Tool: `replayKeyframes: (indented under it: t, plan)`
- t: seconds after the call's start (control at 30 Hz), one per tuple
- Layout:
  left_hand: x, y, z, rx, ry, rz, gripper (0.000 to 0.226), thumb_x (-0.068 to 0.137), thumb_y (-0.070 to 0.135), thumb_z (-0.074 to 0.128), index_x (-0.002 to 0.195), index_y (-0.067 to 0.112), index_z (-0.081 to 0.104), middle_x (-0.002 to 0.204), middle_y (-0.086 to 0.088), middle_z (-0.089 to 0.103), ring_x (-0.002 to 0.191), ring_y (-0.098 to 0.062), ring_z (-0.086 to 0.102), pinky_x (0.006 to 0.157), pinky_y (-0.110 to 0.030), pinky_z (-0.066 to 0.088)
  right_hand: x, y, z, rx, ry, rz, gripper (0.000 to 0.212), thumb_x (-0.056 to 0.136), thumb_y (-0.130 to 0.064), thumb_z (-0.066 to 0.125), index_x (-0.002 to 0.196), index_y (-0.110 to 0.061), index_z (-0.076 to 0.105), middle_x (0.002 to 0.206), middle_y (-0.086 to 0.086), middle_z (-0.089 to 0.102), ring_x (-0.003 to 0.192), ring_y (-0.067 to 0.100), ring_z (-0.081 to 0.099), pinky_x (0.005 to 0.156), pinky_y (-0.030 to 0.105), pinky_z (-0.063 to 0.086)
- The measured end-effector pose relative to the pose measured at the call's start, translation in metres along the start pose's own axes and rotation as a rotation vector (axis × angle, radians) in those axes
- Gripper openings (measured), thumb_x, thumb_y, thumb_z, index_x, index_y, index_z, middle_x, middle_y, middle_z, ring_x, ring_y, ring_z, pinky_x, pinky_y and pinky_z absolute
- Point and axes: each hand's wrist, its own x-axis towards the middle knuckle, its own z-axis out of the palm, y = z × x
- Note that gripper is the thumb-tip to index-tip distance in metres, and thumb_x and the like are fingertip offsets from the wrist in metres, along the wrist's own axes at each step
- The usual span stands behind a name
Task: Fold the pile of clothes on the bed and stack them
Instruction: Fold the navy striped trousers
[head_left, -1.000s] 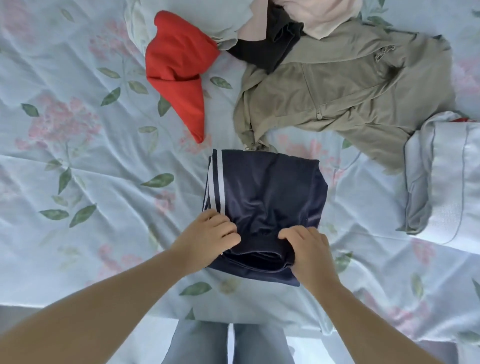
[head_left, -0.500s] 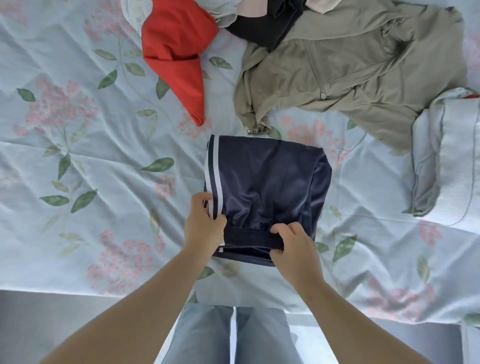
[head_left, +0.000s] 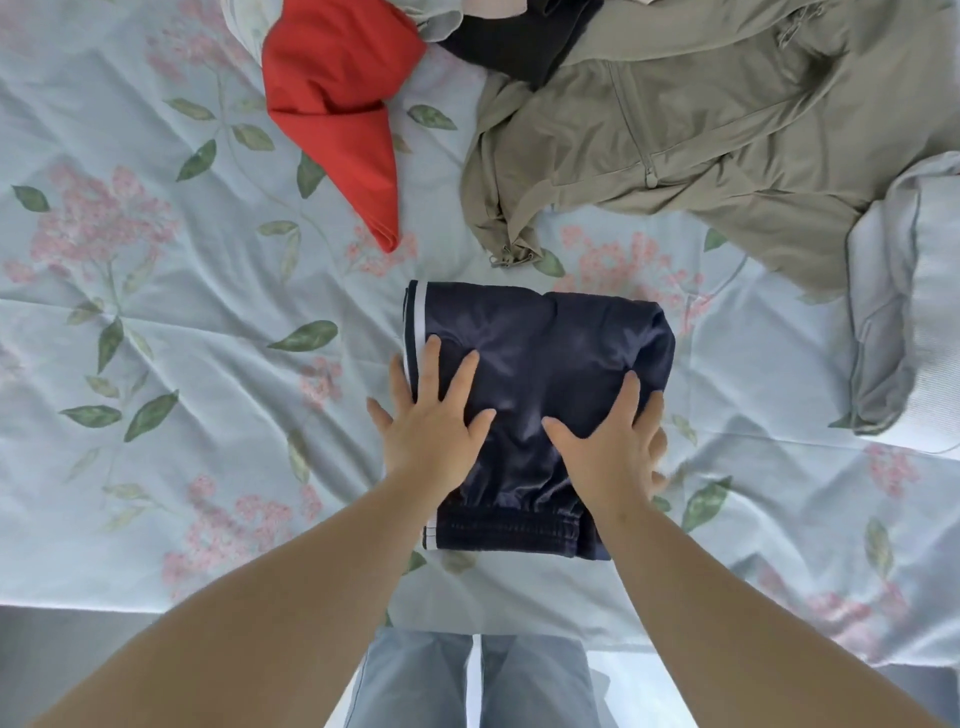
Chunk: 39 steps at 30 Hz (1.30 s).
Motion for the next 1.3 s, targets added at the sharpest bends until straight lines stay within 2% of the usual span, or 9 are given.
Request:
replayKeyframes:
  t: [0.1,0.17,0.27,0.37,0.53,0.63,0.97,1.1,1.3]
  plan:
    - [0.007,-0.01,0.011,0.06,0.054,0.03,0.067,0.085,0.07,0.015,0.144,0.05,-0.01,0.154,0.007,-0.023,0.142,-0.037,0.003,0.109,-0.056,0.02,0.01,0.01,0.009,0.016,0.07,0.111,0.107,0.071,-0.058,0.071,0.148,-0.031,0.002,0.155,0.0,0.005,0.137,0.03,0.019,0.1,0.058,0.029]
    - [0.004,-0.013,0.013,-0.017,0.197,0.05,0.068,0.086,0.067,0.027,0.147,0.046,0.005,0.158,0.003,-0.008,0.137,-0.036,0.018,0.104,-0.052,0.027,0.011,0.018,0.015,0.044,0.141,0.104,0.107,0.069,-0.056,0.074,0.147,-0.032,0.005,0.152,0.002,0.016,0.132,0.03,0.025,0.1,0.055,0.031]
    - [-0.006,-0.013,0.011,-0.558,0.36,-0.165,0.083,0.079,0.052,0.065,0.146,0.038,0.018,0.154,-0.003,0.014,0.121,-0.023,0.035,0.095,-0.04,0.037,0.007,0.027,0.016,0.322,0.121,0.118,0.096,0.069,-0.047,0.077,0.142,-0.027,0.018,0.139,0.003,0.039,0.12,0.027,0.045,0.096,0.05,0.041]
    - [-0.01,-0.017,-0.001,-0.99,0.199,-0.493,0.091,0.067,0.045,0.08,0.139,0.032,0.026,0.135,-0.001,0.038,0.106,-0.014,0.046,0.088,-0.034,0.043,0.007,0.031,0.006,0.486,-0.009,0.131,0.06,0.071,-0.039,0.078,0.114,-0.02,0.04,0.11,-0.003,0.059,0.084,0.014,0.058,0.076,0.037,0.049]
    - [-0.013,-0.032,-0.027,-1.244,-0.231,-0.435,0.033,0.077,0.028,0.077,0.106,0.019,0.065,0.095,0.0,0.073,0.09,-0.021,0.07,0.081,-0.037,0.055,0.004,0.034,-0.013,0.762,-0.237,0.052,0.037,0.076,-0.022,0.074,0.104,-0.03,0.051,0.099,-0.008,0.067,0.084,0.012,0.067,0.066,0.025,0.053]
    - [-0.023,-0.027,-0.044,-1.357,-0.297,-0.348,0.022,0.082,0.021,0.072,0.104,0.02,0.068,0.094,-0.002,0.075,0.085,-0.019,0.072,0.073,-0.034,0.057,-0.008,0.034,-0.03,0.868,-0.262,0.012,0.039,0.077,-0.017,0.073,0.105,-0.036,0.054,0.092,-0.013,0.07,0.078,0.006,0.069,0.059,0.02,0.054]
    - [-0.07,0.024,-0.125,-1.422,-0.273,-0.144,0.021,0.083,0.016,0.071,0.102,0.022,0.065,0.092,0.003,0.075,0.082,-0.014,0.072,0.061,-0.023,0.056,-0.064,0.035,-0.113,1.013,-0.195,-0.053,0.038,0.078,-0.015,0.073,0.106,-0.036,0.057,0.095,-0.011,0.072,0.085,0.012,0.07,0.072,0.032,0.055]
    - [-0.081,0.072,-0.15,-1.394,-0.264,-0.1,0.025,0.082,0.016,0.073,0.105,0.018,0.065,0.096,-0.001,0.074,0.086,-0.019,0.071,0.072,-0.032,0.056,-0.072,0.047,-0.162,1.074,-0.135,-0.062,0.039,0.079,-0.013,0.072,0.11,-0.031,0.057,0.101,-0.004,0.071,0.09,0.018,0.069,0.075,0.035,0.056]
    - [-0.08,0.183,-0.155,-1.368,-0.273,-0.027,0.023,0.081,0.016,0.073,0.103,0.018,0.066,0.091,0.0,0.075,0.082,-0.018,0.072,0.065,-0.029,0.056,-0.044,0.102,-0.247,1.119,-0.045,-0.072,0.036,0.079,-0.011,0.072,0.108,-0.027,0.057,0.103,-0.001,0.07,0.091,0.02,0.069,0.073,0.033,0.056]
